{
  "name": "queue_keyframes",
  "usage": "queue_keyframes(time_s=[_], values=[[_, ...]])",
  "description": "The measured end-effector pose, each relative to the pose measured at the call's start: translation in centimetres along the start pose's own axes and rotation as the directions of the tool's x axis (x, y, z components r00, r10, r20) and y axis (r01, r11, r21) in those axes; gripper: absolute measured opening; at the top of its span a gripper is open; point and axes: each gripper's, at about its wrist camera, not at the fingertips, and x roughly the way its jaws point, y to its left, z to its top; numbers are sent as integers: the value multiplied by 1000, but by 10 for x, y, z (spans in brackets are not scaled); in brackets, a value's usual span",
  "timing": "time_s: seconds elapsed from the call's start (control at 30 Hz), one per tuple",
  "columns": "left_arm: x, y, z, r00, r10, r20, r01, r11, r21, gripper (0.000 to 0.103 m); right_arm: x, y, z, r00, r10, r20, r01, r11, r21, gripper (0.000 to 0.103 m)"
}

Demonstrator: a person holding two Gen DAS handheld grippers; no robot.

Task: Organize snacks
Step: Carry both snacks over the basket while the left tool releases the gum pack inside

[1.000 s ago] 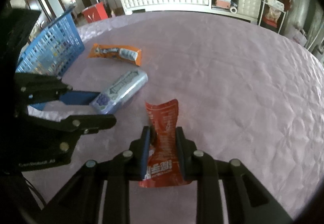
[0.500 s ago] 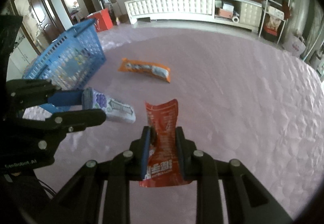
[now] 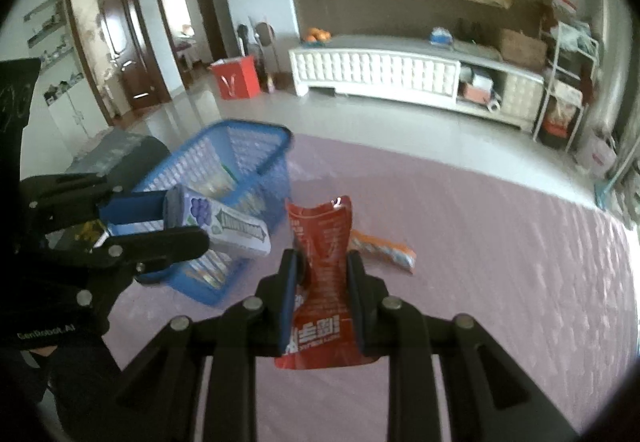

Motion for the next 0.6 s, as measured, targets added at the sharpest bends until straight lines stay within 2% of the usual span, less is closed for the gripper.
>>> queue_keyframes(time_s=[0.27, 0.4, 0.6], values=[[-38, 61, -6, 997, 59, 40, -57, 996, -67, 29, 15, 48, 25, 999, 46, 19, -45, 997, -59, 28], [-39, 82, -18, 997, 78, 22, -76, 993, -94, 29, 28, 63, 27, 998, 63, 1, -63, 995, -78, 28], [-26, 100, -43, 997, 64, -33, -67, 989, -133, 29, 46, 80, 22, 996, 73, -42, -76, 993, -95, 28]])
